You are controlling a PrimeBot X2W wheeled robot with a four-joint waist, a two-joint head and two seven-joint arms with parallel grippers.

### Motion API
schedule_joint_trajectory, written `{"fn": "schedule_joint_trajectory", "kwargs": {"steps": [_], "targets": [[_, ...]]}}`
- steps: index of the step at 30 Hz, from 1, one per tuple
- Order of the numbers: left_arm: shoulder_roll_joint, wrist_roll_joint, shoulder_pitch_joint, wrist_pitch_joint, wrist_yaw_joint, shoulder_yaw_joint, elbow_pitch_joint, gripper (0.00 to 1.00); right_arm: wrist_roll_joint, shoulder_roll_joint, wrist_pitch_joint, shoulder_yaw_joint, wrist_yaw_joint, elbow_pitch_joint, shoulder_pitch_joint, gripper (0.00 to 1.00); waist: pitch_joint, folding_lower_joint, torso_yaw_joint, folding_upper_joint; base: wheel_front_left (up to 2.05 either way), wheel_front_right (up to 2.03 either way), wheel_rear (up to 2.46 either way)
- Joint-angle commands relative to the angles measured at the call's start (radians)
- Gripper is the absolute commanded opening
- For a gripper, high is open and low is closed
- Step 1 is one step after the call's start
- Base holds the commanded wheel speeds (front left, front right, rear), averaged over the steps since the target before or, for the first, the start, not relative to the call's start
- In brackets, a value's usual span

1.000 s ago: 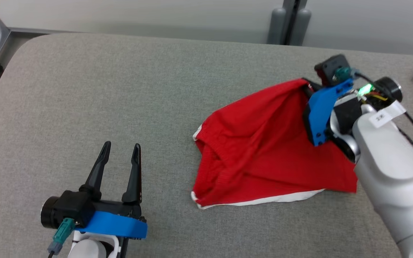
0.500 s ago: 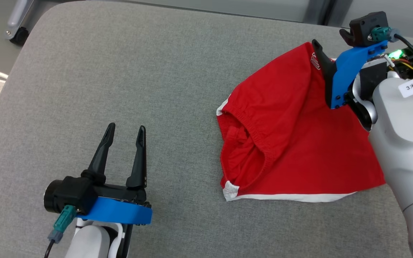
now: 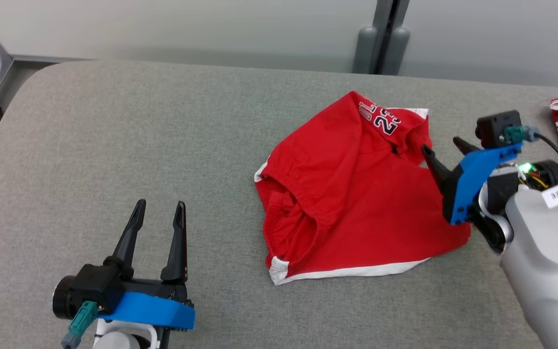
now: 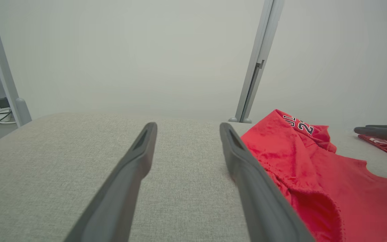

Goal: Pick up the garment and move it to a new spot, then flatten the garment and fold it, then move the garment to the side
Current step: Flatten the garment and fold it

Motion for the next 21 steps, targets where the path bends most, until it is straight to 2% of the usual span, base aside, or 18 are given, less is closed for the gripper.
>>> {"fn": "schedule_joint_trajectory", "kwargs": {"steps": [1, 2, 9, 14, 21], "targets": [[0.008, -0.002, 0.016, -0.004, -0.007, 0.01, 0.002, 1.0, 0.02, -0.01, 0.011, -0.033, 0.0, -0.045, 0.075, 1.0, -0.036, 0.0002, -0.035, 0.0, 0.0, 0.0, 0.0], [0.011, -0.004, 0.034, -0.004, -0.007, 0.015, 0.0, 1.0, 0.008, -0.012, 0.025, -0.091, 0.0, -0.121, 0.184, 1.0, -0.048, 0.0002, -0.045, 0.0, 0.0, 0.0, 0.0], [0.02, -0.008, 0.042, -0.004, -0.007, 0.018, -0.009, 1.0, -0.035, 0.078, 0.099, -0.244, 0.0, -0.312, 0.398, 1.0, -0.043, 0.0002, -0.053, 0.0, 0.0, 0.0, 0.0], [0.027, -0.008, 0.029, -0.004, -0.007, 0.017, -0.015, 1.0, -0.103, 0.135, 0.171, -0.32, 0.0, -0.42, 0.461, 1.0, -0.026, 0.0002, -0.054, 0.0, 0.0, 0.0, 0.0], [0.031, -0.012, 0.01, -0.004, -0.007, 0.006, -0.013, 1.0, -0.181, 0.177, 0.25, -0.394, 0.0, -0.479, 0.459, 1.0, -0.002, 0.0002, -0.036, 0.0, 0.0, 0.0, 0.0]]}}
